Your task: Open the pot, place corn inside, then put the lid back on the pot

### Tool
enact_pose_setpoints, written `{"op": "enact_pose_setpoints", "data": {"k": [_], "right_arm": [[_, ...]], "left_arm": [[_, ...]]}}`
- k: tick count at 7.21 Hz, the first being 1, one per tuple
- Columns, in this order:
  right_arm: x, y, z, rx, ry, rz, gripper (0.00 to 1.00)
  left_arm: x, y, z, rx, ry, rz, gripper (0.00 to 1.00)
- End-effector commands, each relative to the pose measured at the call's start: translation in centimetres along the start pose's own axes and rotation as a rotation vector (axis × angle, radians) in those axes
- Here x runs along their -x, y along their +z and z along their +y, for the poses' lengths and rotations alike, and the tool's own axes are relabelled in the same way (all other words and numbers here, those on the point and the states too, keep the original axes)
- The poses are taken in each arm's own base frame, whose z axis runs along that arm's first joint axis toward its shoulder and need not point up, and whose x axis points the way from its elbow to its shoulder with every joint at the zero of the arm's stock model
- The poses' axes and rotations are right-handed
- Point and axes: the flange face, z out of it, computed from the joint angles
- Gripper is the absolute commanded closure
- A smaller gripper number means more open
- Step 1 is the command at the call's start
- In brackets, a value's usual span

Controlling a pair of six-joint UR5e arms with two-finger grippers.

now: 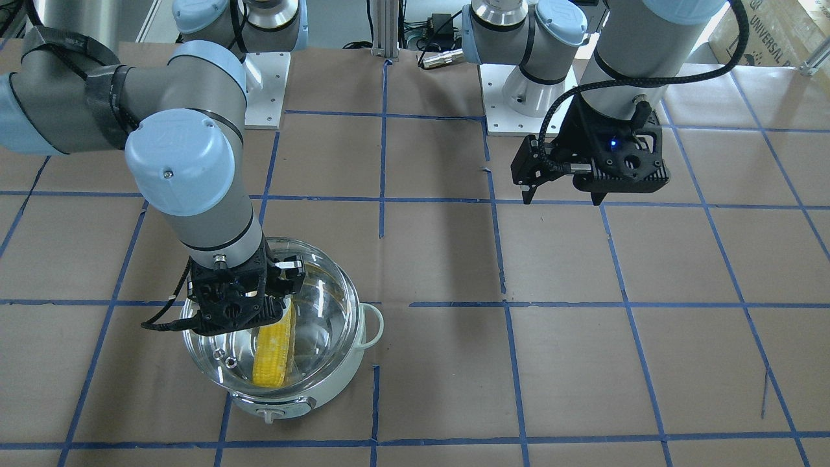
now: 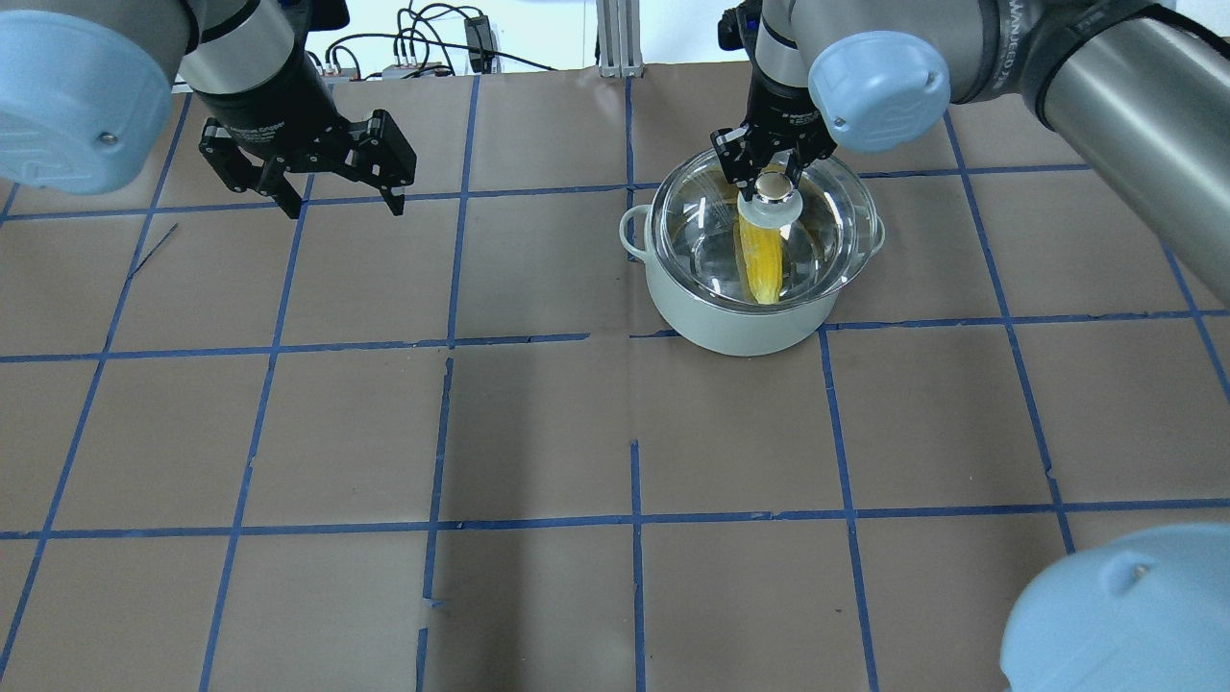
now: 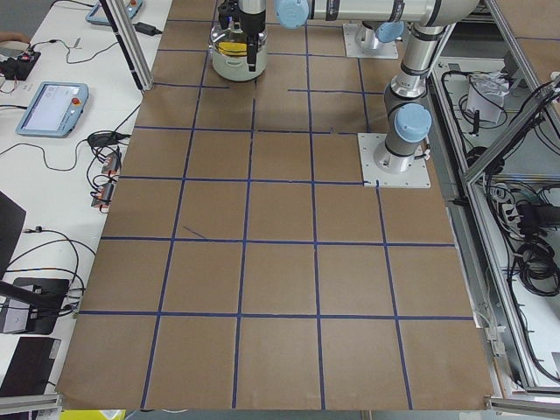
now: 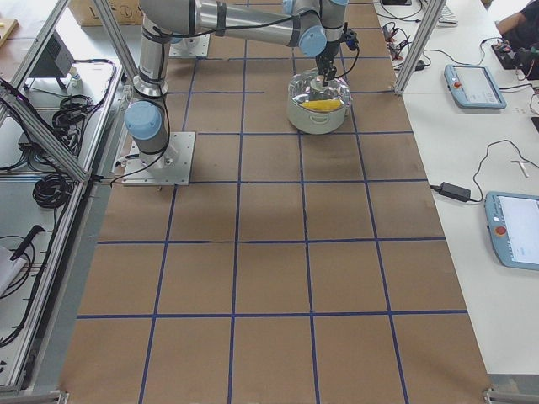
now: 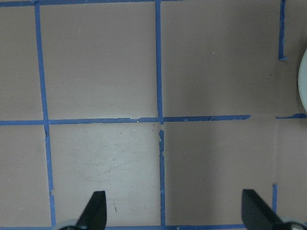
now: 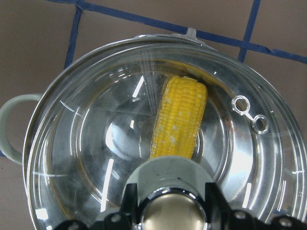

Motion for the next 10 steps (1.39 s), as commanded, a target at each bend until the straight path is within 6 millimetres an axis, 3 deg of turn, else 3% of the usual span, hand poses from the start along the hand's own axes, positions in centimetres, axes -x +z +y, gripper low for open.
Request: {"op": "enact_pose_setpoints", "data": {"k": [1,6,7,10], "right_arm": [[0.4,0.0,0.0,-0.001,-0.007,-0.001,0.6],[0.5,-0.2,-0.2,-0.009,-0.013,-0.014,0.6],[0.6,-0.1,-0.1,-0.006,-0.013,-0.016,0.6],[0.7,0.0,-0.1,-0.006,-0.013,-0.03,0.6]], "left_arm": [[-0.1,-0.8,0.6,-0.009,0.002,0.002,0.0],[-0.3,-1.1,0.9,-0.01,0.006,-0.002,0.0],[-0.5,-0.6,1.9,0.065,0.009,-0.002,0.0],[-0.2,-1.8,1.0,0.045,0.002,-0.005,0.0]]}}
